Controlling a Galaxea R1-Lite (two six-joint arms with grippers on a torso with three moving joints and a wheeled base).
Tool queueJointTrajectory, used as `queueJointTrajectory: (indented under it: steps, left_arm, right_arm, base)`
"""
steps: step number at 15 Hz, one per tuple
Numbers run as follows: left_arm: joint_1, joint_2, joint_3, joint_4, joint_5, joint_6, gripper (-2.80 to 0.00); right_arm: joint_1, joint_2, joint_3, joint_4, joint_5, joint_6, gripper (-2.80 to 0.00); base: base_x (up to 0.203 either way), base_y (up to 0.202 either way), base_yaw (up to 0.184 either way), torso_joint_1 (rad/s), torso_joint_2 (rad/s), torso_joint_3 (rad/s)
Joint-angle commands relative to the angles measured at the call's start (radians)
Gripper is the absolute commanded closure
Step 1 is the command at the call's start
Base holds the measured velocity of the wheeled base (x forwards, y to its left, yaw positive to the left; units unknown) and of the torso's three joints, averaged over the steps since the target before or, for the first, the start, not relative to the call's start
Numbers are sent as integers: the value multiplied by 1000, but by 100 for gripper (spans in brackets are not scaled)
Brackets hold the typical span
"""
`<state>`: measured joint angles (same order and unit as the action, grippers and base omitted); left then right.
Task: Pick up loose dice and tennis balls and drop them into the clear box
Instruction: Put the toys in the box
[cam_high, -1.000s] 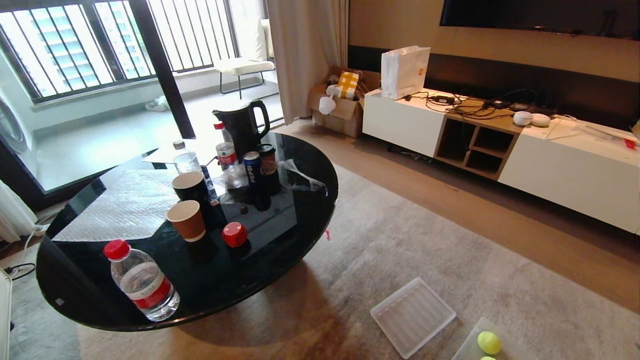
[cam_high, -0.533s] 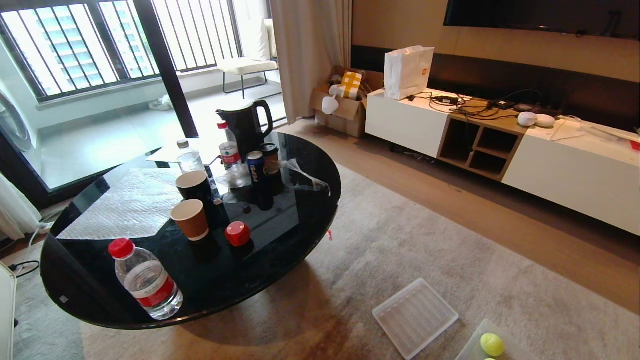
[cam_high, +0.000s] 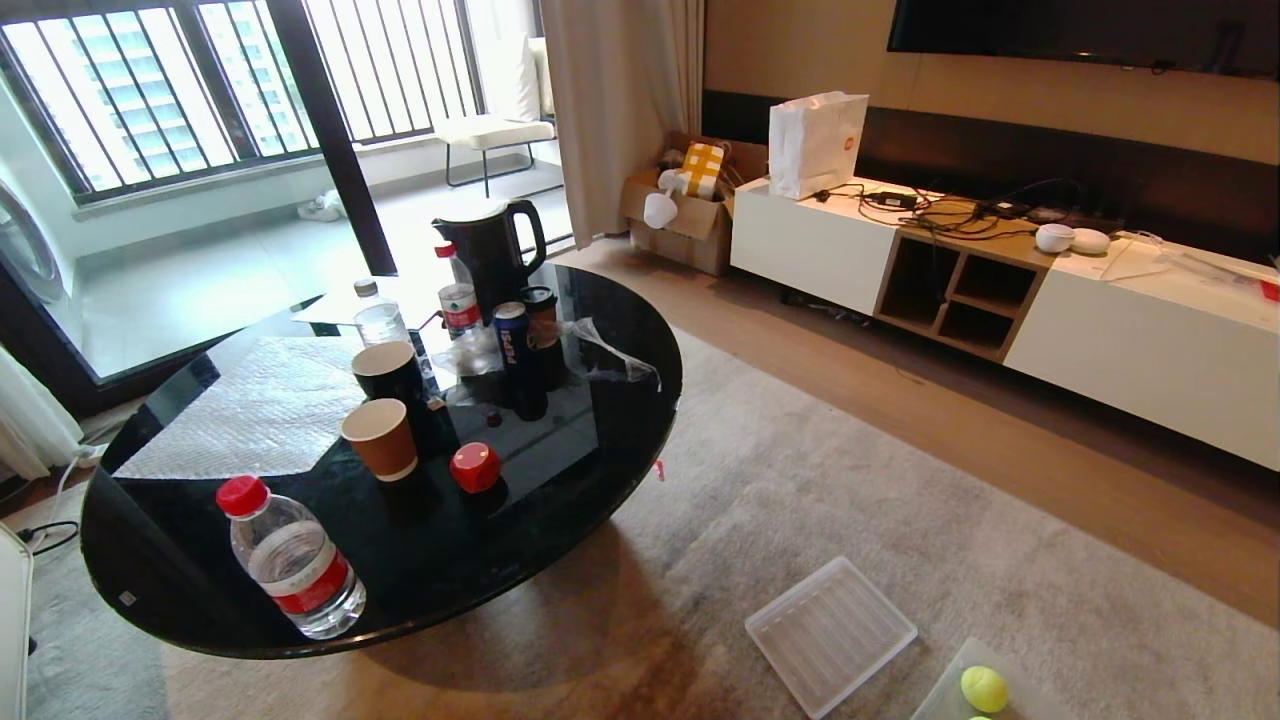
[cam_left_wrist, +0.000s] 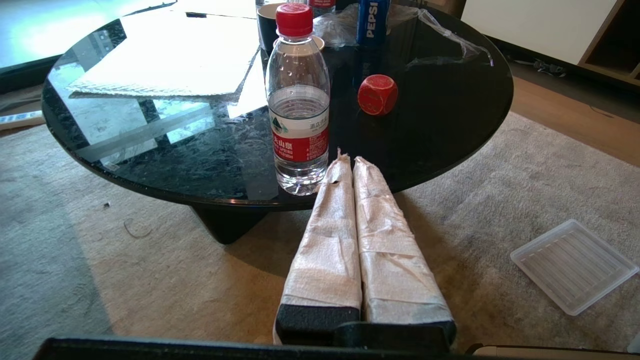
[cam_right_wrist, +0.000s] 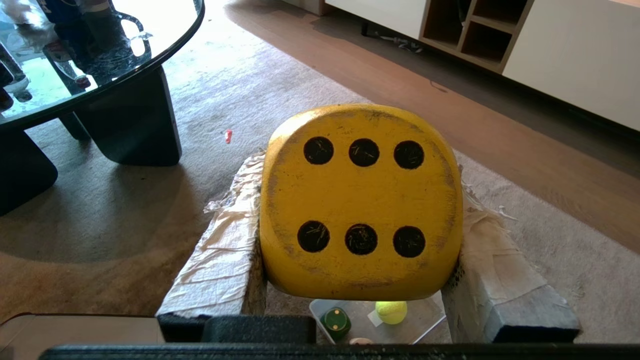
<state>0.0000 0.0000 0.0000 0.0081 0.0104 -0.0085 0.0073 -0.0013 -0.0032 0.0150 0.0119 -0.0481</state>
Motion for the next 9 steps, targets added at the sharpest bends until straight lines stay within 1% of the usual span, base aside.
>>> queueJointTrajectory:
  steps: [1,4,9]
  left_arm:
    - [0,0,0,0,0,-1,0]
    - [0,0,0,0,0,-1,0]
    - [0,0,0,1,0,-1,0]
  right_arm:
    - [0,0,0,0,0,-1,0]
    - [0,0,0,0,0,-1,0]
    - [0,0,0,0,0,-6,0]
  base:
    - [0,0,0,0,0,0]
    - [0,0,0,1,2,-16]
    - [0,0,0,1,3,-182]
